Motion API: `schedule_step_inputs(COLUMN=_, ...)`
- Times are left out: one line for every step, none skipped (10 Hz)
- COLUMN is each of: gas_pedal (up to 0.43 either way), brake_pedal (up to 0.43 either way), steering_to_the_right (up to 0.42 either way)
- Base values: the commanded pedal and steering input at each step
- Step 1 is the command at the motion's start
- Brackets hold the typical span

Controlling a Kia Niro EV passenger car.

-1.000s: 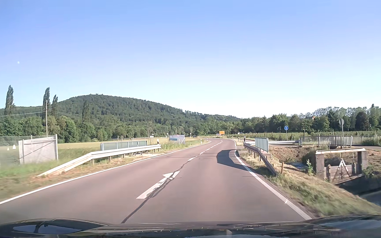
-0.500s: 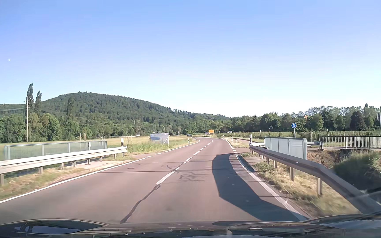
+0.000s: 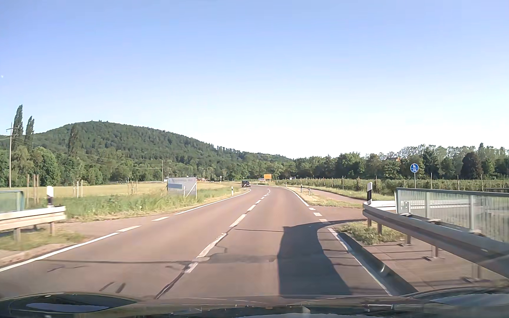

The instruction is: Follow the waypoints while adhering to traffic rules and regulations

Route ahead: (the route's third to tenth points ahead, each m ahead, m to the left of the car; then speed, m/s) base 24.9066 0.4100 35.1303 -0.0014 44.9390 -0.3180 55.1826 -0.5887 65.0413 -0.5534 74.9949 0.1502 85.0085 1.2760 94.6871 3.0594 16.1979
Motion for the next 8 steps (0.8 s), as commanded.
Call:
schedule_step_inputs(gas_pedal=0.110, brake_pedal=0.000, steering_to_the_right=0.023)
schedule_step_inputs(gas_pedal=0.118, brake_pedal=0.000, steering_to_the_right=0.019)
schedule_step_inputs(gas_pedal=0.118, brake_pedal=0.000, steering_to_the_right=0.015)
schedule_step_inputs(gas_pedal=0.118, brake_pedal=0.000, steering_to_the_right=0.012)
schedule_step_inputs(gas_pedal=0.130, brake_pedal=0.000, steering_to_the_right=0.011)
schedule_step_inputs(gas_pedal=0.130, brake_pedal=0.000, steering_to_the_right=0.010)
schedule_step_inputs(gas_pedal=0.130, brake_pedal=0.000, steering_to_the_right=0.010)
schedule_step_inputs(gas_pedal=0.130, brake_pedal=0.000, steering_to_the_right=0.008)
